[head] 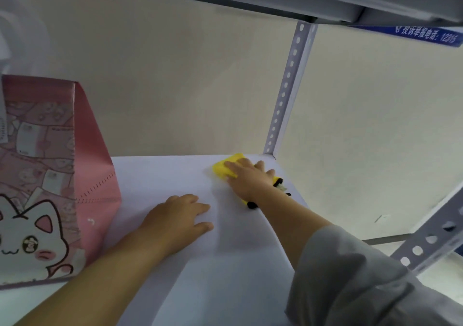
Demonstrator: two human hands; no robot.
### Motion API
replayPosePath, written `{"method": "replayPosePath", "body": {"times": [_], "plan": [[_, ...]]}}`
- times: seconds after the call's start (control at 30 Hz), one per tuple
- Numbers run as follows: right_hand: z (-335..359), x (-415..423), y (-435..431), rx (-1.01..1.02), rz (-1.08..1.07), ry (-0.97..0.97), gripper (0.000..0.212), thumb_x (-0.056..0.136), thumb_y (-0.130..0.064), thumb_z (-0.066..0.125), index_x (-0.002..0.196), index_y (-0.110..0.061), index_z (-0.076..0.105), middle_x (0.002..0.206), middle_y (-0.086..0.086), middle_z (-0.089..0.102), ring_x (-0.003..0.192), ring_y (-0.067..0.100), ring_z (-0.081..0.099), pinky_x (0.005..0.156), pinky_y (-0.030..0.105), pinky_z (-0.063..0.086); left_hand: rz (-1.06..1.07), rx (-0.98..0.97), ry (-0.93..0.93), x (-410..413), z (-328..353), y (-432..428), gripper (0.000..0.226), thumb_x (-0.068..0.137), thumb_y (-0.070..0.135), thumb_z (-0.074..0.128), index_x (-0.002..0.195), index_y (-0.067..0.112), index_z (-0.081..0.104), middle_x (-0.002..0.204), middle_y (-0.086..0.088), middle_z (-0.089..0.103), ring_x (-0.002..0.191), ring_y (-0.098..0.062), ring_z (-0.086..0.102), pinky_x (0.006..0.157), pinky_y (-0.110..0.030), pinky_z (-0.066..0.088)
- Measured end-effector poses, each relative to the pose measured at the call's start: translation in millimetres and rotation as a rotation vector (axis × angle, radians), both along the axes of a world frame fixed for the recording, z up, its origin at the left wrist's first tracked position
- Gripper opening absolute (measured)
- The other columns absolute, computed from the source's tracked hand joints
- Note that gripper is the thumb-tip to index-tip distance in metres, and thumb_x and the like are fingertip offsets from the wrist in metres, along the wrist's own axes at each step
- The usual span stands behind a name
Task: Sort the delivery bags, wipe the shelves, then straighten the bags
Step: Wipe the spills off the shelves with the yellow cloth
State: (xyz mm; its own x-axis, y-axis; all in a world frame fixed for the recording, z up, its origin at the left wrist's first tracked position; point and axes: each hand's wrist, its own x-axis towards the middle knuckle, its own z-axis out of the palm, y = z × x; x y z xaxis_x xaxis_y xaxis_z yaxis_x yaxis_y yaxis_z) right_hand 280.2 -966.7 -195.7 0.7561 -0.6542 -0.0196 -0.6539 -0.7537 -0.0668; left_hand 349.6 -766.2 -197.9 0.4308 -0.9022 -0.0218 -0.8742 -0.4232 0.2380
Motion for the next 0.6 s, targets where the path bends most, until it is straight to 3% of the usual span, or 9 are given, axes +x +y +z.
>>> {"method": "replayPosePath", "body": {"times": [0.1,0.17,0.33,0.43,0.6], "plan": [[-3,-4,4,0.004,0.176,-0.005,0.043,0.09,-0.058,0.027,0.133,-0.058,0.023,0.15,-0.015,0.022,0.123,0.028,0.027,0.086,0.045,0.02,0.01,0.012,-0.019,0,1,1,0.057,0.084,0.062,0.044,0.136,0.041,0.039,0.149,0.003,0.03,0.135,-0.021,0.027,0.109,-0.031,0.026],[-2,-10,-5,0.023,0.159,-0.01,0.043,0.091,-0.058,0.029,0.133,-0.059,0.023,0.15,-0.017,0.023,0.123,0.027,0.029,0.085,0.044,0.02,0.017,0.03,-0.002,3,3,2,0.058,0.083,0.064,0.046,0.136,0.044,0.038,0.15,0.002,0.029,0.135,-0.021,0.029,0.109,-0.031,0.026],[2,-17,-44,0.018,-0.248,-0.024,0.044,0.093,-0.037,0.031,0.134,-0.052,0.023,0.149,-0.008,0.024,0.125,0.031,0.027,0.092,0.05,0.024,0.01,0.064,0.017,9,7,6,0.06,0.08,0.068,0.046,0.135,0.048,0.036,0.152,0.008,0.025,0.136,-0.016,0.03,0.108,-0.029,0.026],[4,-4,-50,0.022,-0.352,-0.011,0.045,0.092,-0.029,0.032,0.133,-0.045,0.026,0.148,-0.001,0.024,0.126,0.033,0.024,0.094,0.054,0.024,0.002,0.081,-0.002,10,8,3,0.06,0.079,0.069,0.047,0.135,0.048,0.037,0.151,0.008,0.027,0.135,-0.015,0.032,0.108,-0.029,0.027],[3,20,-28,0.02,-0.095,-0.002,0.041,0.094,-0.045,0.03,0.135,-0.05,0.022,0.152,-0.006,0.018,0.135,0.037,0.017,0.101,0.059,0.017,-0.007,0.079,-0.023,10,9,1,0.061,0.078,0.069,0.047,0.134,0.046,0.039,0.148,0.007,0.033,0.133,-0.015,0.035,0.104,-0.028,0.03]]}}
